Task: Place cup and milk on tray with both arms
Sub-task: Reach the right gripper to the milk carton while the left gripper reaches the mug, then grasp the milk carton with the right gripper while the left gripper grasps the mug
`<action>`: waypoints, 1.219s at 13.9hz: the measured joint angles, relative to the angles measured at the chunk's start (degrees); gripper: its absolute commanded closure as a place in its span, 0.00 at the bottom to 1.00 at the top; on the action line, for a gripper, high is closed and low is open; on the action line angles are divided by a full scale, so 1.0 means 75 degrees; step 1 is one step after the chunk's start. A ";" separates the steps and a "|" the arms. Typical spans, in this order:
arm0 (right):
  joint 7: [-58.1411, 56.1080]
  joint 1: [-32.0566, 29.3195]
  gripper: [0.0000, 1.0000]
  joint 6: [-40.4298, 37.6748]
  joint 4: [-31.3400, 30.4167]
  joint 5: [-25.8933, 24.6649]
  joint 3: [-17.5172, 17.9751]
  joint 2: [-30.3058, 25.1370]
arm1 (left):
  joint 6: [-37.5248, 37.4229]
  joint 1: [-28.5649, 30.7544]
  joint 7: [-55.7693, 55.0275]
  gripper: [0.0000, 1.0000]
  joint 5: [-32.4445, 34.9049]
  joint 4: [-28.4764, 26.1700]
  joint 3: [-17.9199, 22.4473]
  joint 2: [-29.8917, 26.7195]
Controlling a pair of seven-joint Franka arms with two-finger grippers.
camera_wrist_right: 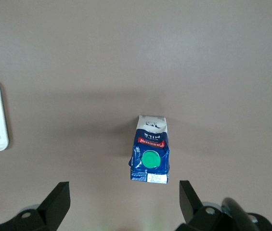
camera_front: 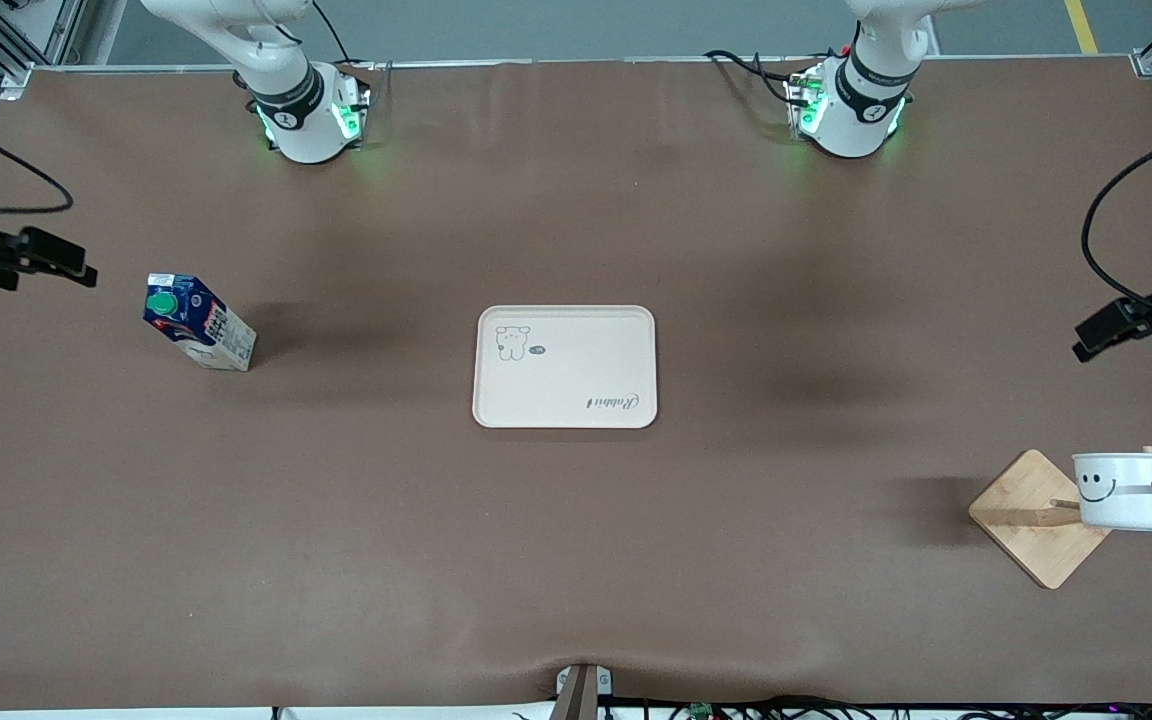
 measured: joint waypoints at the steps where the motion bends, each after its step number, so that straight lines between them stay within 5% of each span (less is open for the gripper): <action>1: 0.0005 -0.0002 0.00 0.0003 -0.0008 -0.0005 -0.0008 0.0210 | 0.0477 0.0148 0.0000 0.00 0.0000 -0.0199 0.0003 0.0039; 8: 0.0009 -0.0008 0.00 0.0088 -0.0486 -0.0327 -0.0052 0.1017 | 0.2835 0.0506 -0.0541 0.00 -0.0014 -0.0906 -0.0027 0.0605; 17: 0.0026 -0.0053 0.00 0.1425 -0.2135 -0.0501 -0.0108 0.0989 | 0.4841 0.0341 -0.1385 0.38 -0.0017 -0.1397 -0.0277 0.1186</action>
